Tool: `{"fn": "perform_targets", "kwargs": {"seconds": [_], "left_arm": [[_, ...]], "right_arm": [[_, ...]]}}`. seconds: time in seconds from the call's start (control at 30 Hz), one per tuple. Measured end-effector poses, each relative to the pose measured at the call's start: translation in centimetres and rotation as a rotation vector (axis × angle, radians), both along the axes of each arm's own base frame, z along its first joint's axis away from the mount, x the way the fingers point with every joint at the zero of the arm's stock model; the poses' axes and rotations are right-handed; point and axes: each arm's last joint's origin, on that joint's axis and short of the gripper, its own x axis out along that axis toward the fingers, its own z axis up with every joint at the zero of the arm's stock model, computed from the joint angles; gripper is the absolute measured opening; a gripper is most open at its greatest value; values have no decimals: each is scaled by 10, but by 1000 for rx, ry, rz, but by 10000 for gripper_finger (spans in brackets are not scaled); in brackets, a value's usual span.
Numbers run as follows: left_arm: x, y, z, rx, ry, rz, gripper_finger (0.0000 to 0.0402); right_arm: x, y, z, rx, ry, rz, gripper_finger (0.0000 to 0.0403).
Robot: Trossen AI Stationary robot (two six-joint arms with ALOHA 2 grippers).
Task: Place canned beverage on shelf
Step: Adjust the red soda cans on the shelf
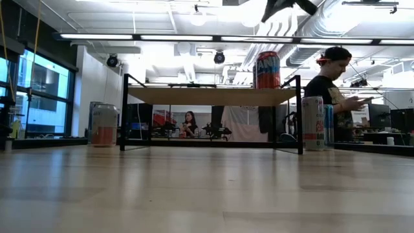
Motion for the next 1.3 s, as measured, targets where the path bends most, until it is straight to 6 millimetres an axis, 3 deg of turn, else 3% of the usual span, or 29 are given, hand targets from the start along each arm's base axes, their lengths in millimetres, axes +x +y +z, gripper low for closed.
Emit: {"fn": "perform_targets", "kwargs": {"seconds": [0.1, 0.27, 0.4, 0.53, 0.67, 0.87, 1.3], "left_arm": [[0, 0, 0, -12, -6, 0, 204], [0, 0, 2, -61, -21, 11, 204], [0, 0, 2, -153, -29, 29, 204], [1, 0, 2, -245, -44, 49, 204], [1, 0, 5, -298, -74, 58, 204], [1, 0, 5, -306, -76, 64, 204], [1, 0, 5, -304, -77, 66, 204]], "right_arm": [[-14, -49, 19, 3, 70, 43, 0], [-39, -140, 18, 89, 110, 93, 0], [-58, -214, -14, 281, 0, 206, 0], [-67, -263, -54, 418, -46, 247, 0], [-53, -283, -91, 501, -34, 325, 0], [-38, -290, -114, 535, -16, 386, 0], [-37, -279, -118, 604, 8, 461, 0]]}}
